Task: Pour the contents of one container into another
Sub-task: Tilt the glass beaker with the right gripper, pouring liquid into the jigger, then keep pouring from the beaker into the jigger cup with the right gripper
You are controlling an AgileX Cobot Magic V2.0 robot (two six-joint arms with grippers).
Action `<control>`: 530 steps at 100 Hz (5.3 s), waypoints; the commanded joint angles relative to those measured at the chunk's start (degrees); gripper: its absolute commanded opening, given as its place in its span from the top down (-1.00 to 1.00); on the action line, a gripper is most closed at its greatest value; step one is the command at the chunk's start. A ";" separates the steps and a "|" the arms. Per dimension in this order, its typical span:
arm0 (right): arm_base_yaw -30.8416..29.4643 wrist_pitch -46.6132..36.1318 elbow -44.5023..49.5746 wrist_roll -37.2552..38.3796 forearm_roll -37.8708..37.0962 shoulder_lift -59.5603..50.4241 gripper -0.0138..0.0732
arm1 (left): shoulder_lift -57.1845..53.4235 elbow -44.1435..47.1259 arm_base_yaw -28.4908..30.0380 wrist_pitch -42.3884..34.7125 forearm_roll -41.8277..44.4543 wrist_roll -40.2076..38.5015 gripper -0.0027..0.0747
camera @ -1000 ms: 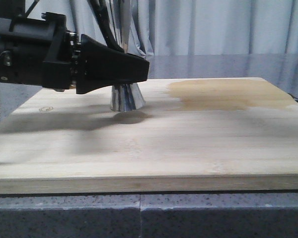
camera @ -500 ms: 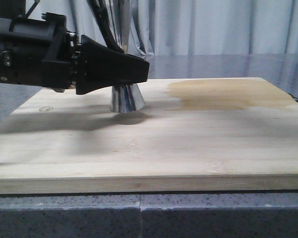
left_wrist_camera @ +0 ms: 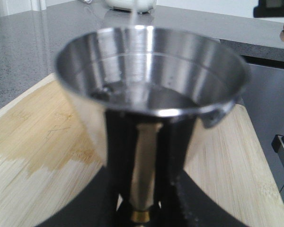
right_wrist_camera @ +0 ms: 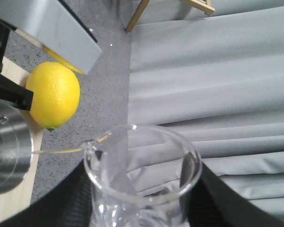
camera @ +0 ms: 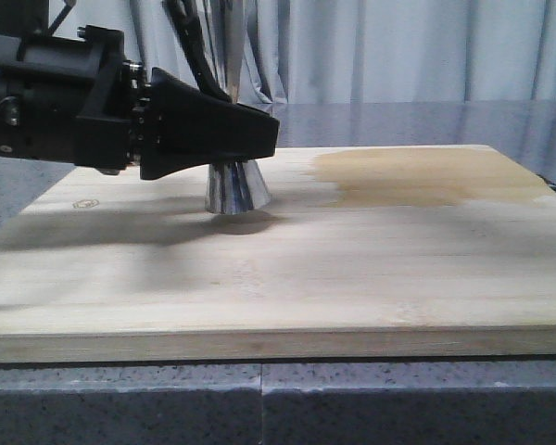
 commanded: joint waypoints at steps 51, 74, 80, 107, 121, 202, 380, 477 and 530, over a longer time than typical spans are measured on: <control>0.13 -0.86 -2.25 0.11 -1.92 -1.56 0.29 | -2.77 -1.10 -0.48 -12.18 -1.79 -0.83 0.93; 0.13 -0.86 -2.25 0.11 -2.55 -1.56 0.29 | -2.77 -1.10 -0.48 -12.18 -1.20 -0.83 0.93; 0.13 -0.86 -2.25 0.11 -2.84 -1.56 0.29 | -2.77 -1.10 -0.48 -12.18 -1.20 -0.83 0.93; 0.13 -1.09 -2.25 0.11 -3.54 -1.56 0.29 | -2.77 -1.10 -0.48 -12.18 -1.02 -0.85 0.93; 0.13 -1.13 -2.25 0.11 -3.75 -1.56 0.29 | -2.77 -1.10 -0.48 -12.18 -0.93 -0.95 0.93; 0.13 -2.16 -2.25 0.11 -4.89 -1.56 0.29 | -2.77 -1.10 -0.48 -12.08 0.45 -2.45 0.93; 0.13 -2.64 -2.25 0.11 -7.40 -1.56 0.29 | -2.77 -4.98 -0.48 -11.63 5.44 -6.95 0.93; 0.13 -2.33 -2.25 0.11 -12.37 -1.56 0.29 | -2.77 -4.98 -0.48 -11.63 5.44 -6.95 0.93; 0.13 -2.20 -2.25 0.11 -15.27 -1.56 0.29 | -2.77 -4.98 -0.48 -11.63 5.44 -7.81 0.93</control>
